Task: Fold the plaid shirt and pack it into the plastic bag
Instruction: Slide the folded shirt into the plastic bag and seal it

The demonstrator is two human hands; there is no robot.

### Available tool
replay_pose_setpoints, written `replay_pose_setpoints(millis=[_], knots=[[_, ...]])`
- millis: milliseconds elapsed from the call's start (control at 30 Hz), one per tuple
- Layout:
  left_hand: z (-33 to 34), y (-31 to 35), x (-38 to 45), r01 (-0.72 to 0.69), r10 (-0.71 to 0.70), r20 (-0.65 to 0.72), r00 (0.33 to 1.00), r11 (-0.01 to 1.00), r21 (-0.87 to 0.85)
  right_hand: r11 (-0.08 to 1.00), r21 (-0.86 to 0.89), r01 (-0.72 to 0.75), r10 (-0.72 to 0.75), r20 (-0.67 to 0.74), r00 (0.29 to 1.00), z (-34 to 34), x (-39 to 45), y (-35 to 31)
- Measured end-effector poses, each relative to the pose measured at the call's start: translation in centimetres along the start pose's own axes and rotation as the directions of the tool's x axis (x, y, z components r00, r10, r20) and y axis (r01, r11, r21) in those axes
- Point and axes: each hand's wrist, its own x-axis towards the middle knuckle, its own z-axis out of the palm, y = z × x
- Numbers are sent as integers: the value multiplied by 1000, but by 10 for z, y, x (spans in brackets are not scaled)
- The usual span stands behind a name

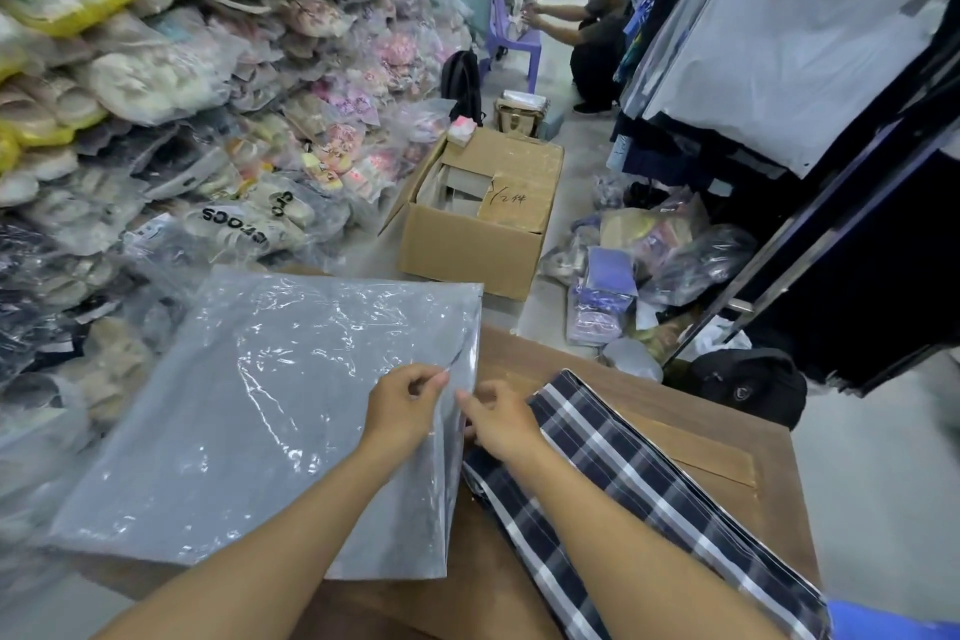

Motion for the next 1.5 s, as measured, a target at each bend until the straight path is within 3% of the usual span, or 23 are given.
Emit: replay_pose_setpoints(millis=[133,300,533,633,667,733,800,867,967,1067,1233,1300,1400,1500], knots=[[3,18,-4,42,-42,-15,999,999,9,955,267,-131,143,-28,989,-6,4,-2],[4,27,-8,-56,40,58,998,948,314,959,271,-77,84,-16,996,-1,-4,-14],[-9,28,3,84,-96,86,992,988,129,885,462,-57,26,73,997,-4,-4,-19],[-19,40,6,43,-45,7,999,986,161,891,447,-74,68,29,997,-4,-6,-22],[-25,46,9,-1,11,-48,999,981,194,921,383,-67,86,-33,996,-5,-6,-22],[-41,67,12,-81,122,-145,982,961,263,999,42,-6,13,-167,986,-8,-4,-21],[-60,92,15,-130,217,-222,951,928,351,942,-335,33,-101,-188,977,-10,-3,-19],[-78,114,18,-164,306,-289,907,889,427,847,-531,26,-136,-170,976,-10,-5,-19],[-91,135,19,-206,402,-340,850,849,487,803,-596,-22,-84,-150,985,-11,-5,-16],[-85,134,16,-223,413,-311,856,837,499,824,-566,-29,-35,-101,994,-11,2,-12],[-60,97,20,-256,379,-166,910,831,494,804,-563,194,-110,179,978,-32,4,-17],[-52,84,20,-253,357,-124,926,829,499,695,-665,274,-142,247,959,-47,6,-15],[-41,68,19,-254,324,-63,944,835,488,410,-845,343,-109,328,938,-61,8,-7],[-32,58,18,-236,292,-50,955,853,465,284,-881,379,-148,350,925,-62,10,2]])
